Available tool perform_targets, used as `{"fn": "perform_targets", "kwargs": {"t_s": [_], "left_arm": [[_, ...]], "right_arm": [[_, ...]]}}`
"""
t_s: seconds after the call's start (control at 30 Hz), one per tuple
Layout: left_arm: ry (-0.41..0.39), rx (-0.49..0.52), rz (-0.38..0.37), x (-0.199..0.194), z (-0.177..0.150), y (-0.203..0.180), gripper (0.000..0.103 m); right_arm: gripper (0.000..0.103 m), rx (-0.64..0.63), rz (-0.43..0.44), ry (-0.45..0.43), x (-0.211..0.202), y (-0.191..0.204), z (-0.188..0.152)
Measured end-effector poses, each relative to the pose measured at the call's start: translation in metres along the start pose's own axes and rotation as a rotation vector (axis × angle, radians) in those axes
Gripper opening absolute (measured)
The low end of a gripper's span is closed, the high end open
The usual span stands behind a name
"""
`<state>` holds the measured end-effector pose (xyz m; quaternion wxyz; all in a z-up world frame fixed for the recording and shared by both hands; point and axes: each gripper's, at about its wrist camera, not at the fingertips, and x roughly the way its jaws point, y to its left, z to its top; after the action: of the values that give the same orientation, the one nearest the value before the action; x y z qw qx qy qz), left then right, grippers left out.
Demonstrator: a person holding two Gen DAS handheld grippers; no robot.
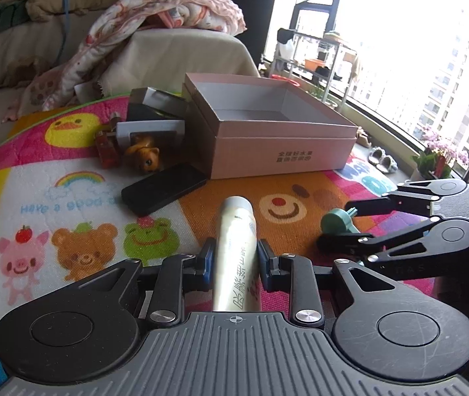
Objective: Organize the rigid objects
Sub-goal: 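Lift the cream tube and teal toy toward the pink box with both grippers, then lower the tube and teal toy into the pink box and open both grippers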
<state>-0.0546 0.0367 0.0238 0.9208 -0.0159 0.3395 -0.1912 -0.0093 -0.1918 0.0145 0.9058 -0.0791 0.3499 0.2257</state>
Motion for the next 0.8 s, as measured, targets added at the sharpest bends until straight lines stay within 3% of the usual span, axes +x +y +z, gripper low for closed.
{"fn": "perform_targets", "kwargs": {"t_s": [0.07,0.23,0.37,0.5,0.57,0.63,0.7,0.8], "left_arm": [[-0.013,0.013,-0.021,-0.005,-0.001,-0.002,0.029],[-0.111,0.023,-0.102,-0.018,0.017,-0.009,0.029],[-0.290,0.106,-0.124,-0.033,0.083,-0.022,0.029],[-0.449,0.144,-0.147,-0.026,0.166,-0.035,0.030],[-0.402,0.125,-0.182,-0.003,0.201,-0.033,0.031],[-0.318,0.071,-0.202,0.030,0.219,-0.028,0.031],[-0.281,0.061,-0.200,0.052,0.215,-0.022,0.031],[-0.311,0.050,-0.184,0.060,0.192,-0.006,0.031]], "right_arm": [[0.045,-0.028,0.003,0.000,0.000,0.002,0.000],[0.042,-0.069,0.033,-0.042,-0.029,0.002,0.008],[0.042,-0.061,-0.007,-0.175,-0.059,-0.010,0.046],[0.042,-0.087,-0.120,-0.355,-0.072,-0.023,0.101],[0.043,-0.082,-0.157,-0.407,-0.065,-0.030,0.124],[0.063,-0.087,-0.189,-0.410,-0.051,-0.037,0.138],[0.069,-0.059,-0.223,-0.403,-0.041,-0.040,0.133],[0.070,-0.059,-0.172,-0.366,-0.034,-0.041,0.103]]}}
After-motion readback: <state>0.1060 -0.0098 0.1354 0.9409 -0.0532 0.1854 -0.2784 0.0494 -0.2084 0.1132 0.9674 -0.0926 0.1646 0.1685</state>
